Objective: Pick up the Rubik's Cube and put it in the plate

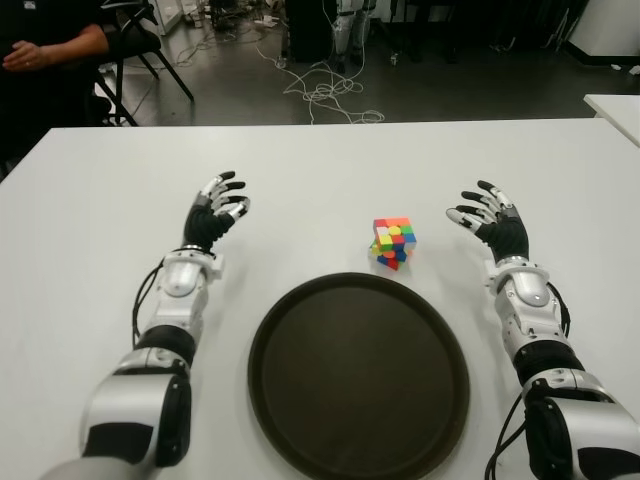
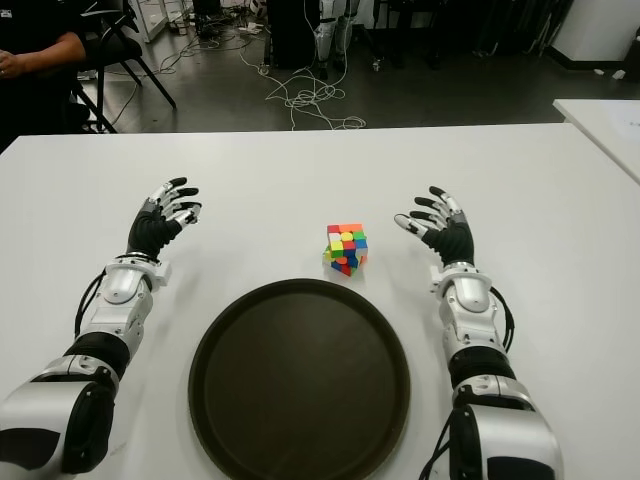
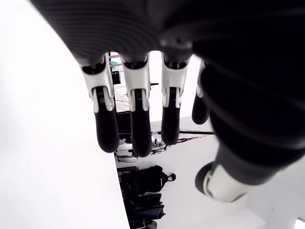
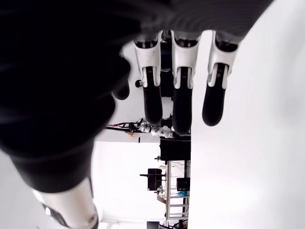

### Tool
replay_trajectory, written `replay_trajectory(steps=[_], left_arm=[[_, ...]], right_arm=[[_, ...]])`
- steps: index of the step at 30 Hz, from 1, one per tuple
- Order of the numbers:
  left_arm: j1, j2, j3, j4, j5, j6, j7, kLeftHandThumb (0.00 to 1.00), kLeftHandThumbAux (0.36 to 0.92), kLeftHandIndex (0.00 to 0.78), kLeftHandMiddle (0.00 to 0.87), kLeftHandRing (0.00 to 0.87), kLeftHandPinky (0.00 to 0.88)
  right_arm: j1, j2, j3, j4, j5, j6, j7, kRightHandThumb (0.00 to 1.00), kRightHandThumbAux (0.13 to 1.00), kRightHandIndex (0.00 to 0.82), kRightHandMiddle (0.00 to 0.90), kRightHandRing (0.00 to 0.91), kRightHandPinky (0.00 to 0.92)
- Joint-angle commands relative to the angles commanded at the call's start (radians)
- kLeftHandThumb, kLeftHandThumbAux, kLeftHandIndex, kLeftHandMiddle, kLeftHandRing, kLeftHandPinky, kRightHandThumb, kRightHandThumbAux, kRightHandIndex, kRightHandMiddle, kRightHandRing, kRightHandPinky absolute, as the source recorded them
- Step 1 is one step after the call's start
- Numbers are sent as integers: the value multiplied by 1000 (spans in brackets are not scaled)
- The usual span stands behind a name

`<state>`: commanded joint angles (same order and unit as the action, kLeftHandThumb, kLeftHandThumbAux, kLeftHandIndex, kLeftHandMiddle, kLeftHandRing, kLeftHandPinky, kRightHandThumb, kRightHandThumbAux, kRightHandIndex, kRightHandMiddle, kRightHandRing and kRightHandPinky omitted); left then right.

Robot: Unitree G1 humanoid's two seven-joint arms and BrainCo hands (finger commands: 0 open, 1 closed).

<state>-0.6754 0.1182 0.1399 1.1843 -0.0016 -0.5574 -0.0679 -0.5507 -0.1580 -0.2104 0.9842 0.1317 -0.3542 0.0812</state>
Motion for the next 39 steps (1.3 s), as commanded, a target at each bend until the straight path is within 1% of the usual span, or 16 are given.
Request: replay_trajectory(steps=[6,15,22,28,32,35,39], left_arm=[[0,-1,0,0,-1,1,-2,11,764,182,258,289,346],[-3,-1,0,4,-1,4,-4,1,741,177,248,281,337],[-4,0,-1,5,2,2,-2,9,764,176,245,277,343],[-4,1,-3,6,4,-1,-3,4,769,180,253,287,362],[-4,2,-4,7,5,-5,-3,19,773,184,257,291,359],[-4,1,-3,7,4,-11,-3,21,779,182,252,283,352],[-3,-1,-2,7,3,-16,-3,23,784,182,250,281,349]], right_arm=[[-1,-3,2,5,-7,-1,-6,32,828,171,271,299,343],[-7,-2,-2,23,-6,-12,-4,45,832,173,273,305,363],[-9,-3,5,29,-16,-17,-12,42,828,179,280,307,348],[-9,-5,10,32,-25,-22,-20,31,825,180,282,308,349],[-9,-5,11,35,-32,-28,-24,16,824,179,282,309,348],[-8,-6,18,39,-47,-45,-34,6,816,181,281,307,340],[-2,-14,42,44,-92,-92,-63,15,802,179,279,303,332]])
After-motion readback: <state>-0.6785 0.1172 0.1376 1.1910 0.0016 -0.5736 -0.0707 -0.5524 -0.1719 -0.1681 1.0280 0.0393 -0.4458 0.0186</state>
